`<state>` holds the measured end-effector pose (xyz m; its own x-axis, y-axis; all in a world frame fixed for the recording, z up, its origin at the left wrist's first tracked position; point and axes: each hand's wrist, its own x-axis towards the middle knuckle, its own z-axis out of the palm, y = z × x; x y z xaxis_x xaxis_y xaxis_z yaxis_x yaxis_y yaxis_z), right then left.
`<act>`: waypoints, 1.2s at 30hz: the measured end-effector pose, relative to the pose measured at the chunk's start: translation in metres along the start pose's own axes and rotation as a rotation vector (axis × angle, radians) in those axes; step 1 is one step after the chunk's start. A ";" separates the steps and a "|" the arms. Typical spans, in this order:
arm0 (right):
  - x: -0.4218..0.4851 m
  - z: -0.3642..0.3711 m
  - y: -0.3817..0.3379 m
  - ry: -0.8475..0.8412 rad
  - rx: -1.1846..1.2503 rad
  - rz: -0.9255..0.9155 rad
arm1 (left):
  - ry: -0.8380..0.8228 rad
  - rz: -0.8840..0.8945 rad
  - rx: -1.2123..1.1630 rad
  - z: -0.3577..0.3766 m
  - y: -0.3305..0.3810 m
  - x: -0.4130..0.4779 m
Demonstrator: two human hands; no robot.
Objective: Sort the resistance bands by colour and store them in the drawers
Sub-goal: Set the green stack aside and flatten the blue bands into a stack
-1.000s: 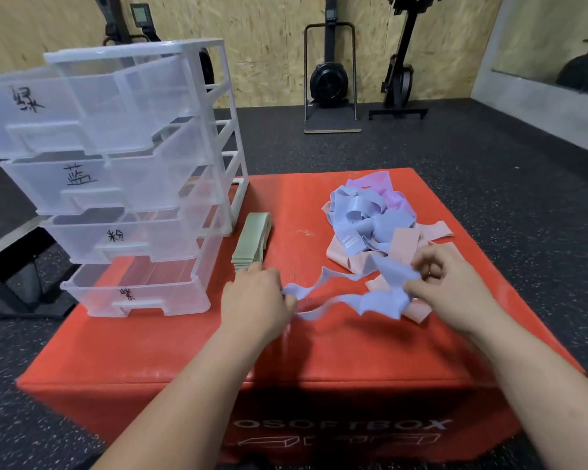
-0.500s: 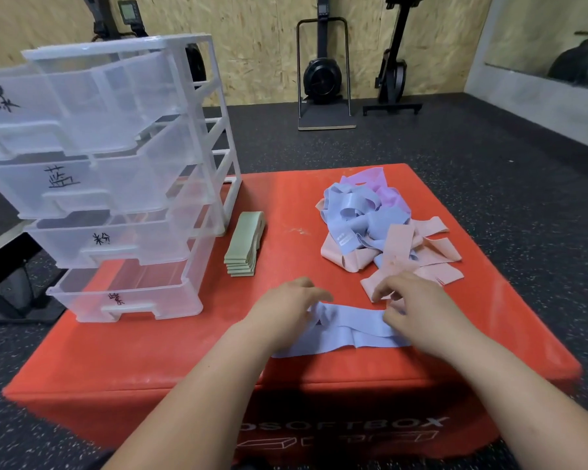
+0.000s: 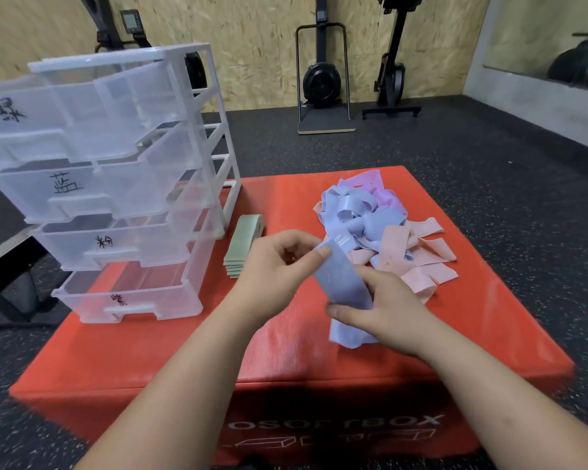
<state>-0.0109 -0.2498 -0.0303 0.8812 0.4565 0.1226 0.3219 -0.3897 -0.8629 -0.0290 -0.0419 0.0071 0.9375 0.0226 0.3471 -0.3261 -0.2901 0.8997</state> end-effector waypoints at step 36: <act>-0.039 -0.049 0.075 0.123 -0.218 0.468 | -0.028 -0.450 0.710 -0.070 -0.101 -0.074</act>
<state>-0.0038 -0.3363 -0.0757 0.9778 0.1016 -0.1834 -0.0629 -0.6922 -0.7190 -0.0743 0.0524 -0.0907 0.9656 0.2592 -0.0196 0.2242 -0.7926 0.5670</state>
